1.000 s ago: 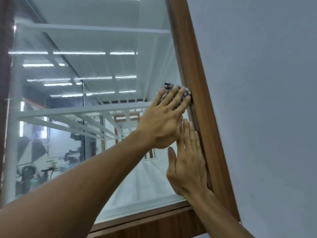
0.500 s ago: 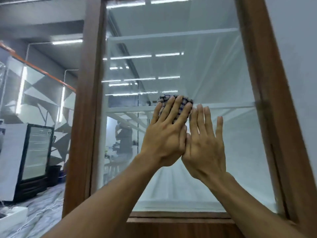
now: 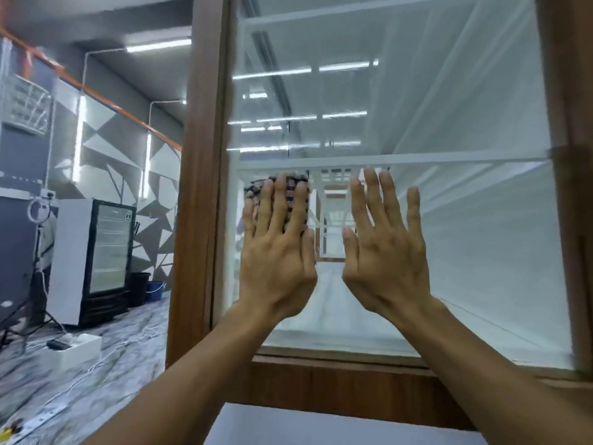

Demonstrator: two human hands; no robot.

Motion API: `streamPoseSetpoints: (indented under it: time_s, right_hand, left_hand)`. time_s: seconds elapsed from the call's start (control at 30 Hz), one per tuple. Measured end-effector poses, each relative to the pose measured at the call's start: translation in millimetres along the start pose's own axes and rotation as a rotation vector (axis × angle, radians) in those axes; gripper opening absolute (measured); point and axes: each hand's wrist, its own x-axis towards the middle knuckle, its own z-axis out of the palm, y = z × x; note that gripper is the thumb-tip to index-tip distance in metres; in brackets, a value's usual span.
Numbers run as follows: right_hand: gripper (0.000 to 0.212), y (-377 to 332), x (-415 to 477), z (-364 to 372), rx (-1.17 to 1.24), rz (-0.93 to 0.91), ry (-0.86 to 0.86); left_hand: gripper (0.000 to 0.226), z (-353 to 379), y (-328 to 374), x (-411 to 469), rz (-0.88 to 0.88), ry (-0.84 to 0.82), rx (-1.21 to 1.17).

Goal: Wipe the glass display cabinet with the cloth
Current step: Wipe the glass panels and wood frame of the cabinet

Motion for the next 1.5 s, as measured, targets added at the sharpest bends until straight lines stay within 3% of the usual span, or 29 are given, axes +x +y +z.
streamPoseSetpoints:
  time_s: [0.1, 0.23, 0.4, 0.53, 0.7, 0.87, 1.07, 1.23, 1.43, 1.5]
  right_hand:
    - [0.063, 27, -5, -8, -0.016, 0.017, 0.023]
    - [0.061, 86, 2, -28, -0.071, 0.187, 0.072]
    - [0.061, 118, -23, -45, -0.076, 0.155, 0.063]
    - [0.058, 135, -73, -51, -0.080, 0.206, 0.070]
    - [0.064, 128, -111, -55, -0.087, 0.281, 0.029]
    - [0.066, 118, -143, -57, -0.137, 0.336, -0.023]
    - [0.066, 107, -176, -56, 0.001, 0.507, 0.162]
    - [0.068, 102, -190, -55, 0.027, 0.608, 0.183]
    - [0.069, 101, -200, -55, 0.039, 0.612, 0.190]
    - [0.069, 101, -203, -56, 0.041, 0.601, 0.175]
  left_hand:
    - [0.061, 14, 34, 16, 0.237, -0.059, 0.023]
    - [0.062, 32, 87, 55, -0.001, 0.013, -0.014]
    - [0.060, 51, 127, 42, 0.423, -0.091, 0.019]
    - [0.061, 61, 159, 80, 0.336, -0.091, 0.022]
    - [0.068, 71, 207, 70, 0.517, -0.201, 0.043]
    - [0.067, 69, 205, 51, 0.671, -0.238, 0.034]
    - [0.062, 69, 198, 25, 0.767, -0.299, 0.052]
    - [0.063, 67, 198, 5, 0.812, -0.320, 0.025]
    - [0.056, 58, 182, -4, 1.129, -0.584, -0.052]
    - [0.055, 58, 181, 8, 1.144, -0.566, -0.052]
